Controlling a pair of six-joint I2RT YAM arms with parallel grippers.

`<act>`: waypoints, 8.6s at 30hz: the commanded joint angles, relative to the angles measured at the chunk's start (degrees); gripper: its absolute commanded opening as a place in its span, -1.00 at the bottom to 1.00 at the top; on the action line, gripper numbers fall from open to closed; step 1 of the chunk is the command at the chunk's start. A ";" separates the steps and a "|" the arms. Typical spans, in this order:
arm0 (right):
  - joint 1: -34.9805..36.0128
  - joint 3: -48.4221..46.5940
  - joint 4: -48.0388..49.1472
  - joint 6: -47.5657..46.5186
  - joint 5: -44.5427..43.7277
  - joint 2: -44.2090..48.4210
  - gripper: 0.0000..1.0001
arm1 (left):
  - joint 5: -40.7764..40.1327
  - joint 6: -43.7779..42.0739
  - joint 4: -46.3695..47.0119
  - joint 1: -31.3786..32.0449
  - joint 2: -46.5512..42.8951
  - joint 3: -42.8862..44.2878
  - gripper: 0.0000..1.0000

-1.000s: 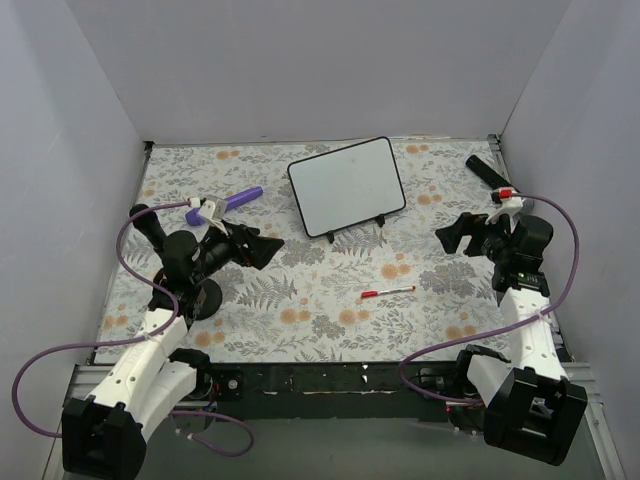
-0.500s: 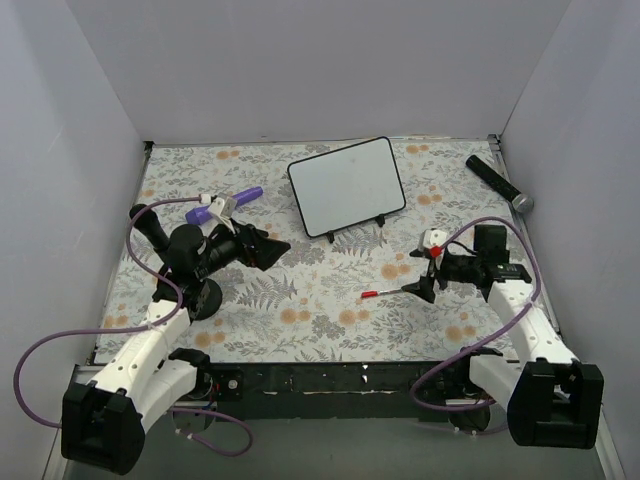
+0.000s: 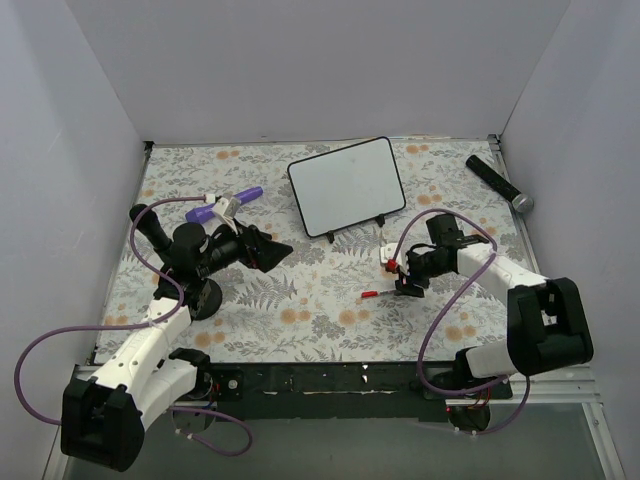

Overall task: Write a sentence on the whiteboard
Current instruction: Pick up the whiteboard marker from the center of the board, then pass from the right arm to the left, then pass from the left arm to the right, then pass from the right arm to the left

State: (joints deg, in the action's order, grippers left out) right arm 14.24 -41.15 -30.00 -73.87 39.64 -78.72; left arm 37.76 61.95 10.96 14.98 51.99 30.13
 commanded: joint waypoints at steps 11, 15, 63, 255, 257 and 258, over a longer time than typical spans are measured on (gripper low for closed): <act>3.34 -1.13 0.91 -0.23 -8.17 -6.62 -0.06 | 1.44 -0.69 -0.15 0.57 -0.22 2.48 0.96; 4.39 -1.22 0.82 -0.31 -10.19 -7.68 -0.20 | 2.14 -0.69 -0.15 0.66 0.31 2.48 0.96; 5.27 1.86 -3.05 -1.11 9.93 7.26 -0.97 | 2.41 34.64 35.10 30.02 50.58 8.36 -0.09; 6.41 -30.21 -28.34 19.12 14.16 3.66 -0.97 | -15.98 -9.90 9.01 38.37 1.09 2.03 0.96; 6.94 -31.98 -30.11 19.11 12.31 3.66 -0.97 | -14.65 -11.32 6.10 38.37 5.30 4.49 0.96; 7.29 -32.15 -30.29 19.46 11.96 4.01 -0.97 | -14.38 -12.20 5.83 38.45 6.71 5.02 0.96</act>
State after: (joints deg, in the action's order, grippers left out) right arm 20.53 -69.78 -57.76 -55.18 57.39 -75.72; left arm 18.41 56.55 31.46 53.67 53.34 31.40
